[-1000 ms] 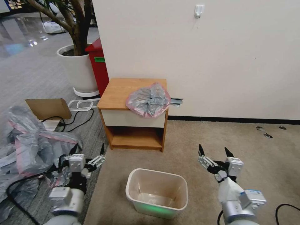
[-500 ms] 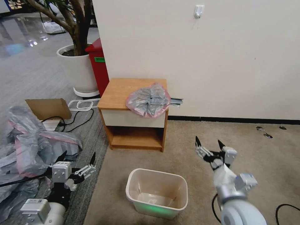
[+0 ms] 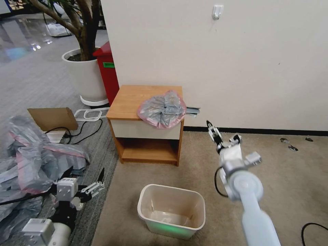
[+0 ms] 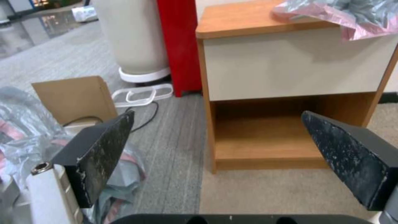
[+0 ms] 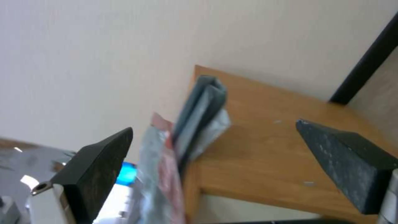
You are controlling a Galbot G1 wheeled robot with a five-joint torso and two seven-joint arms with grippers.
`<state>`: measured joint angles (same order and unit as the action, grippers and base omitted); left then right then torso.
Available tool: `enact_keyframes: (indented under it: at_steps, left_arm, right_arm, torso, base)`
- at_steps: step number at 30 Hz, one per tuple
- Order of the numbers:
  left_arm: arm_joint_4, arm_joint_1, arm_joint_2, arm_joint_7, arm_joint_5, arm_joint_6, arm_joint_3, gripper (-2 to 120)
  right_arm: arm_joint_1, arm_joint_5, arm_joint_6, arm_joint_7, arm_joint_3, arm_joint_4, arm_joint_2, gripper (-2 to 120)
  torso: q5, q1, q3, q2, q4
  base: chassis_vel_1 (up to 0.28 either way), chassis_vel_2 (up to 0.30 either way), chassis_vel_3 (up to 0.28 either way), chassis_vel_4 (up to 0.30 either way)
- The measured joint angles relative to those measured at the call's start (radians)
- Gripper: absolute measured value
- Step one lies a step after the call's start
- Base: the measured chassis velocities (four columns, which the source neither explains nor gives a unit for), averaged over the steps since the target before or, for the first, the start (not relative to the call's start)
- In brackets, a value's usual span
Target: Pick up the garbage bag from the table and place it over the trash can.
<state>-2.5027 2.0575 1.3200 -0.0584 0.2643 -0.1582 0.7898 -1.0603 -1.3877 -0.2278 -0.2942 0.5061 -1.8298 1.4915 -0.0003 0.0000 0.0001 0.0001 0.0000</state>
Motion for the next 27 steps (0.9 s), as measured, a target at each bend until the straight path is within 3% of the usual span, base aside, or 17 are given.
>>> enact_keyframes:
  at_steps: [12,20,23,27]
  left_arm:
    - [0.002,0.014,0.008,0.000,-0.001,0.017,0.005,100]
    - [0.002,0.012,0.009,0.000,0.000,0.018,0.004,100]
    - [0.002,0.011,0.011,0.000,0.000,0.017,0.002,100]
    - [0.002,0.011,0.012,0.001,0.000,0.017,0.000,100]
  right_arm:
    - [0.207,-0.042,0.012,-0.027,-0.035,0.243,0.054,100]
    - [0.250,-0.045,0.030,-0.029,-0.039,0.294,0.076,100]
    - [0.259,-0.048,0.031,-0.029,-0.042,0.298,0.078,97]
    - [0.266,-0.049,0.033,-0.029,-0.050,0.302,0.078,83]
  torso:
    - [0.0002,0.000,0.000,0.000,0.0000]
    - [0.0002,0.000,0.000,0.000,0.0000]
    - [0.0002,0.000,0.000,0.000,0.0001]
    - [0.0002,0.000,0.000,0.000,0.0000]
  base:
    - [0.000,0.000,0.000,0.000]
    - [0.000,0.000,0.000,0.000]
    - [0.000,0.000,0.000,0.000]
    - [0.000,0.000,0.000,0.000]
